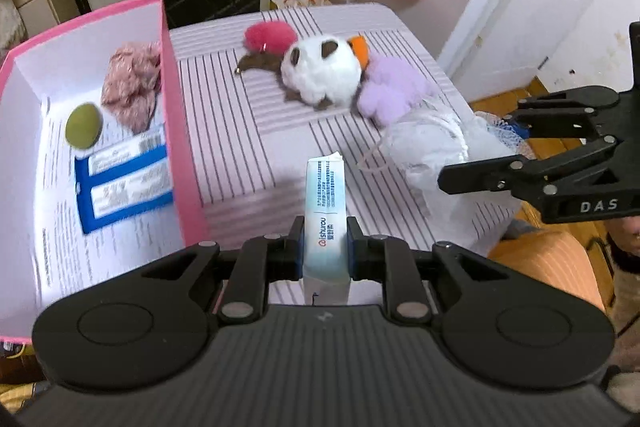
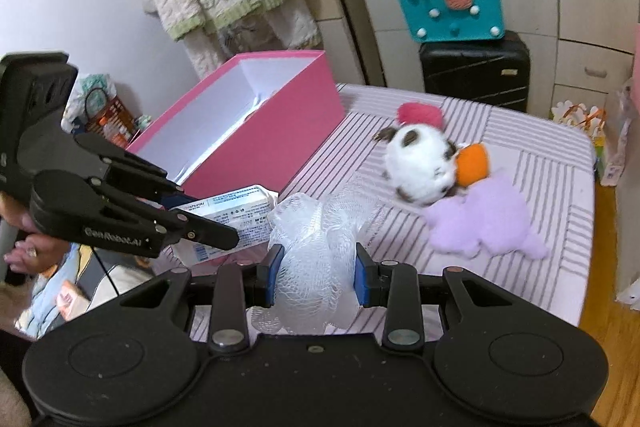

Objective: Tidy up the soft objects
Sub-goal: 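Carry the carton with the left gripper while the right gripper carries the puff to the box, then open the left gripper over the box while the right gripper releases the puff inside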

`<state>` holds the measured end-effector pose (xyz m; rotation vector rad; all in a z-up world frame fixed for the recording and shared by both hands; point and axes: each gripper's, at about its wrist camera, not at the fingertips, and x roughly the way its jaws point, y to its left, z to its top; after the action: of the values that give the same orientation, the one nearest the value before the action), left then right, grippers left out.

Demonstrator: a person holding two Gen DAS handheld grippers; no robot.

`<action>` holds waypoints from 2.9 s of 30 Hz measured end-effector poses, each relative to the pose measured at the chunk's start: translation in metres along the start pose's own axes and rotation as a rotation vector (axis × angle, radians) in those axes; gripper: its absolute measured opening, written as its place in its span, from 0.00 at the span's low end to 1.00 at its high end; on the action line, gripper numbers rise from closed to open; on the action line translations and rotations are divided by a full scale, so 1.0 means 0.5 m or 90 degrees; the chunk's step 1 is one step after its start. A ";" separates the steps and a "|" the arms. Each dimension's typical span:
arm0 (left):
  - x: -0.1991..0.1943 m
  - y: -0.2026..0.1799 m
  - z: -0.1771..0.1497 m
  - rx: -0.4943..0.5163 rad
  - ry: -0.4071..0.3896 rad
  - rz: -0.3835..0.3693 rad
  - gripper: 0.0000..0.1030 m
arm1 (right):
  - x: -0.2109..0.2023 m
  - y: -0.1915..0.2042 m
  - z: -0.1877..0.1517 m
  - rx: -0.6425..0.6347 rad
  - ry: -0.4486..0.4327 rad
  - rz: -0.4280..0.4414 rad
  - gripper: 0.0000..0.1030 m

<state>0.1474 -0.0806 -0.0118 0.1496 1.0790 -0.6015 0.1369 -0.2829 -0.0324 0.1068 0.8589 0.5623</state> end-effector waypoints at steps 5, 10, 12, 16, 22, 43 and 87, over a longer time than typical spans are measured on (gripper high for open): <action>-0.034 0.020 -0.035 0.001 0.016 -0.001 0.18 | 0.004 0.061 -0.018 -0.032 0.003 -0.018 0.39; -0.076 0.045 -0.072 0.003 0.042 0.001 0.18 | 0.009 0.120 -0.024 -0.054 0.017 0.001 0.39; -0.094 0.057 -0.086 0.002 0.048 0.013 0.18 | 0.011 0.141 -0.022 -0.061 0.027 0.016 0.39; -0.138 0.089 -0.113 -0.012 0.053 0.026 0.18 | 0.023 0.180 -0.012 -0.067 0.056 0.055 0.39; -0.204 0.138 -0.143 -0.042 0.001 0.046 0.18 | 0.044 0.240 0.004 -0.069 0.096 0.126 0.39; -0.208 0.331 -0.027 -0.075 -0.092 0.065 0.18 | 0.110 0.347 0.148 -0.140 0.016 0.206 0.39; 0.005 0.476 0.171 -0.034 -0.114 0.189 0.17 | 0.488 0.277 0.309 -0.110 0.158 0.082 0.41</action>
<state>0.3409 0.0824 -0.0137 0.2010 0.8780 -0.3119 0.3193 -0.0204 -0.0556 -0.0675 1.0440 0.7803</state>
